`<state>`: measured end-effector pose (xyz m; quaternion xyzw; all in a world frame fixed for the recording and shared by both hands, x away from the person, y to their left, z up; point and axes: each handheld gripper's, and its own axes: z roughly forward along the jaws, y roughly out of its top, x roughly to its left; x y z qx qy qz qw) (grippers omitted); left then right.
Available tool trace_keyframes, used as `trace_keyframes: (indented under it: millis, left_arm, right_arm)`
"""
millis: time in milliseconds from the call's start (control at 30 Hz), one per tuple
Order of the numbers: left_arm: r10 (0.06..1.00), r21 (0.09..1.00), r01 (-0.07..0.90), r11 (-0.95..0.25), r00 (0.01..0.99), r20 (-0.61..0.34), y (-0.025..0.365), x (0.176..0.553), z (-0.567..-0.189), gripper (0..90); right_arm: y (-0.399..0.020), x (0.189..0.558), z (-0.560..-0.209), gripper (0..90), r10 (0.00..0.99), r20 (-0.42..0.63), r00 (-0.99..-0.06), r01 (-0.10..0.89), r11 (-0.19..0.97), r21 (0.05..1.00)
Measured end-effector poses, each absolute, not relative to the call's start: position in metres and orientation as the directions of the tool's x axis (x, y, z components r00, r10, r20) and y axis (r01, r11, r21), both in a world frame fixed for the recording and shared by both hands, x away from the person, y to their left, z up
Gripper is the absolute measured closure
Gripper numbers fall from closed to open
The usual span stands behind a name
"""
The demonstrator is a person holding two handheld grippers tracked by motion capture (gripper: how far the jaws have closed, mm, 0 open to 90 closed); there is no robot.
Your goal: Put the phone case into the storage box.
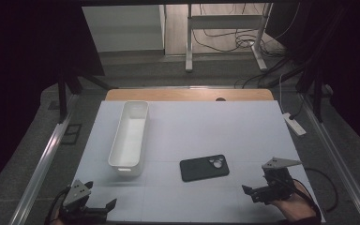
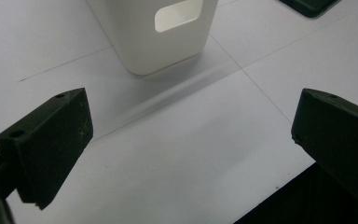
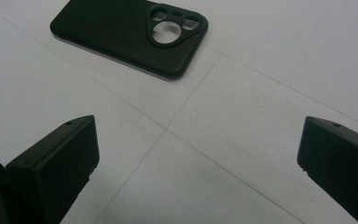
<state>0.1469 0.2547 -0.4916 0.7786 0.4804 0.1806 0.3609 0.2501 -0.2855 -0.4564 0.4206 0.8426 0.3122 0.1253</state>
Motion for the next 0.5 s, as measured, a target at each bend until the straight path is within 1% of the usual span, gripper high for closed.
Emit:
trace_keyframes:
  millis: [267,500]
  left_arm:
    - [0.878,0.736,0.618,-0.277,0.474,-0.068,0.255,0.147,-0.492,0.0]
    - [0.878,0.737,0.617,-0.275,0.474,-0.069,0.255,0.147,-0.492,0.0]
  right_arm:
    - [-0.281,0.256,-0.455,0.0,0.770,0.071,-0.634,0.623,0.454,0.637]
    - [-0.276,0.263,-0.455,0.0,0.755,0.067,-0.652,0.609,0.470,0.639]
